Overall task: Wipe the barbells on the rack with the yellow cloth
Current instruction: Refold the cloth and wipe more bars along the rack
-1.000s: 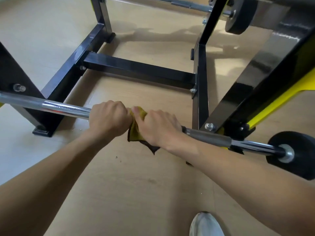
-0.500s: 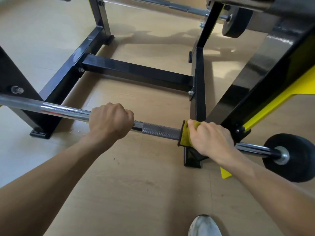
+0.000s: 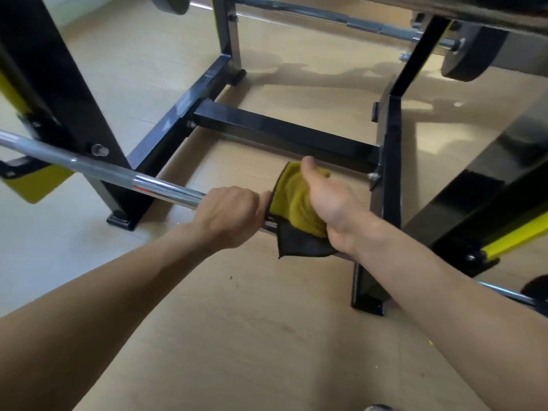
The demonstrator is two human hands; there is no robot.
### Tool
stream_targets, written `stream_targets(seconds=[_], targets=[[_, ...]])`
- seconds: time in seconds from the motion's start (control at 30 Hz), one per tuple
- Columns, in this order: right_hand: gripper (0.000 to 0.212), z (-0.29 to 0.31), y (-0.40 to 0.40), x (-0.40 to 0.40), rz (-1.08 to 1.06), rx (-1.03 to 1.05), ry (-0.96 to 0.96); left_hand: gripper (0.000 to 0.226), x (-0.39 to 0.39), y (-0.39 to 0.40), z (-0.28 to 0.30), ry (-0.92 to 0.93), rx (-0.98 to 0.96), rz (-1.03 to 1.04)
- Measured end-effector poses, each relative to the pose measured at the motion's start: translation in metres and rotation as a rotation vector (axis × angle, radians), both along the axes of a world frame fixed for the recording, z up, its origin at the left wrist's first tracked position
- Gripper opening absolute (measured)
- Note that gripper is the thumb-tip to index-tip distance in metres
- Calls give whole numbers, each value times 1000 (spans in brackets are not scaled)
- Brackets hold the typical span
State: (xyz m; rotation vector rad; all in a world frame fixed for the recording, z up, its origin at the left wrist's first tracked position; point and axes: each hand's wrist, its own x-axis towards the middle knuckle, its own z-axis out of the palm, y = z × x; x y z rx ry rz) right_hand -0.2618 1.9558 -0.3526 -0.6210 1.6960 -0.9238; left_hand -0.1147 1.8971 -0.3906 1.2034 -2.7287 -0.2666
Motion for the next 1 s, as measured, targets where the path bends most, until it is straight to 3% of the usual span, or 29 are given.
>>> stream_targets(seconds=[0.1,0.17,0.2,0.33,0.5,0.57,0.67,0.83,0.93,1.0], targets=[[57,2,-5,14,-141,-59,-158,29,16,2,0,367,289,25],[48,9,-13,33,-143,-107,-215,44,28,8,12,675,668,101],[43,14,-21,45,-125,-147,-226,54,35,9,17,783,765,111],[55,31,-47,101,169,-174,-317,59,79,-5,31,901,653,202],[37,34,-73,133,584,-189,-266,26,146,-30,38,882,461,304],[32,35,-88,137,715,-181,-123,22,168,-42,40,969,417,393],[17,35,-109,148,775,-235,123,38,193,-55,39,1004,347,490],[24,30,-141,179,916,-387,432,44,216,-59,32,1109,357,564],[20,33,-166,191,747,-710,848,49,244,-79,28,1160,593,637],[19,30,-180,203,603,-841,1059,54,260,-86,24,1098,721,697]])
